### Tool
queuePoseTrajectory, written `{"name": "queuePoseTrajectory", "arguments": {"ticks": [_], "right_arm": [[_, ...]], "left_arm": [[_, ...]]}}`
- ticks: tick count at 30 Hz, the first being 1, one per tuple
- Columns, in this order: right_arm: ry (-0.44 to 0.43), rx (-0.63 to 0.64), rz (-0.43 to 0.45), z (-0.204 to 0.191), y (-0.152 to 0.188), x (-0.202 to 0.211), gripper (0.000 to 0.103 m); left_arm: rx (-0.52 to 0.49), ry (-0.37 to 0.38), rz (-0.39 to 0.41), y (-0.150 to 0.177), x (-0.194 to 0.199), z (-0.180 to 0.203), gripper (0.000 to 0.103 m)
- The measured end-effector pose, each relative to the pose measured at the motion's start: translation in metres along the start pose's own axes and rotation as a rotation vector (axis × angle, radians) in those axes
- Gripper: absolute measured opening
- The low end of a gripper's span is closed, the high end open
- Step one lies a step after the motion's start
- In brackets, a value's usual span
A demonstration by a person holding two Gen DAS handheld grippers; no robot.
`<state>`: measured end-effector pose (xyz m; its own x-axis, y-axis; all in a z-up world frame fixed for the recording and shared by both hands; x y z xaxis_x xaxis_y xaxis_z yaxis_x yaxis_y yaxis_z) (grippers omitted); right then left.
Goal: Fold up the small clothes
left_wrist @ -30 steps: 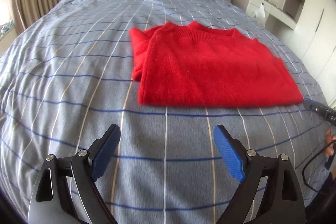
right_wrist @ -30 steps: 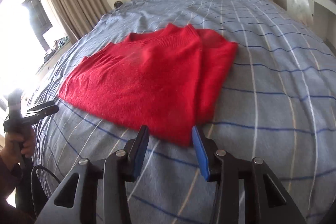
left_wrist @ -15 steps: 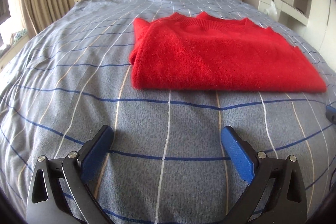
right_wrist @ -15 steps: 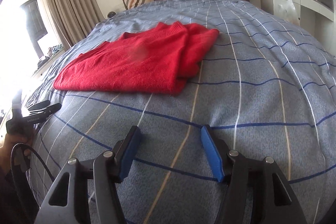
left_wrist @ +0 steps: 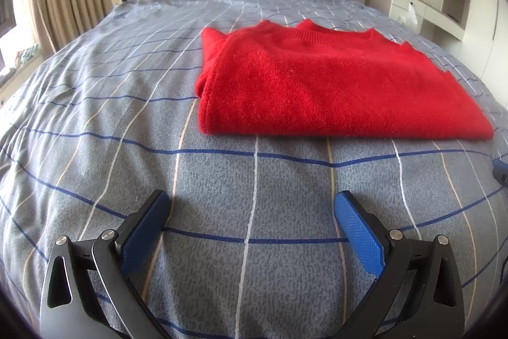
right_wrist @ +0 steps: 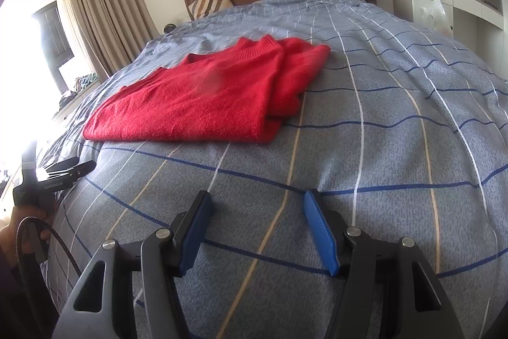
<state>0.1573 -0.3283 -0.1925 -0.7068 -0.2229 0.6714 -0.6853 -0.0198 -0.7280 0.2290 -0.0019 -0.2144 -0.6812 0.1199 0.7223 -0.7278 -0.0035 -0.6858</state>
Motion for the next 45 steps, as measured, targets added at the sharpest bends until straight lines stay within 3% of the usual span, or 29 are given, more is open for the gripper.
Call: {"name": "queuePoseTrajectory", "arguments": {"ticks": [45], "right_arm": [[-0.019,-0.028,0.024,0.0037,-0.0001,-0.0006,0.061]], "left_arm": [[0.0,-0.005,0.003,0.0012,0.0016,-0.0002,0.103]]}}
Point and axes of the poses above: each gripper's, at about its wrist camera, not at the fingertips, and x roughly against the way its jaws point, z to its right, y to its underside, the point moved 9 cm from there along -x, roughly the way its jaws point, and after that the axes turned 8 degrees about x, right-handed, at the moved point
